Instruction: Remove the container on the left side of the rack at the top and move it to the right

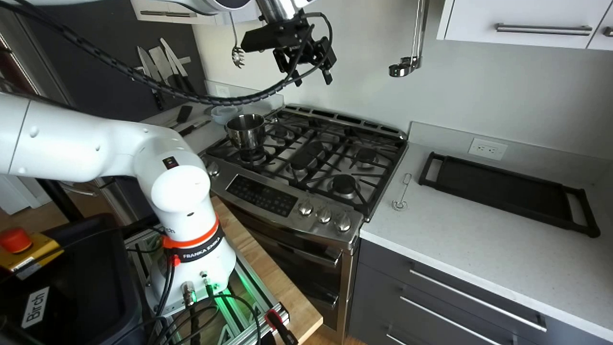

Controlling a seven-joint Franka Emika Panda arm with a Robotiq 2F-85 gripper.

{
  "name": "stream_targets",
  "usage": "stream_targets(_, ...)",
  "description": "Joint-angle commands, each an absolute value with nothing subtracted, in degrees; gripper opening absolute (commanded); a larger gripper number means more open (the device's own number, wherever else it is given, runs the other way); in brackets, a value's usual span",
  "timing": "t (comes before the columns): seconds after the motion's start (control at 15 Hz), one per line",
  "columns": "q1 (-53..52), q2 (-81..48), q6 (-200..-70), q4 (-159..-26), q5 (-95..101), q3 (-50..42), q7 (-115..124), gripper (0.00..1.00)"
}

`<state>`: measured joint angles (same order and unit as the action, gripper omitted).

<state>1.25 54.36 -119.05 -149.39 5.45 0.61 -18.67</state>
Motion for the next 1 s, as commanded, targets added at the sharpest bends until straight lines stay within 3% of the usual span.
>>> stream_targets(0.0,-1.16,54.56,-118.80,-148.66,7.28,0.16,-16.64,1.00)
stream_targets(0.47,-1.70,55.33,-119.18,-147.02,8.48,1.35,-16.34,1.00)
stream_targets(0.93,-4.27,53.06,-119.88,-136.64,12.64,7.77,-14.10,1.00)
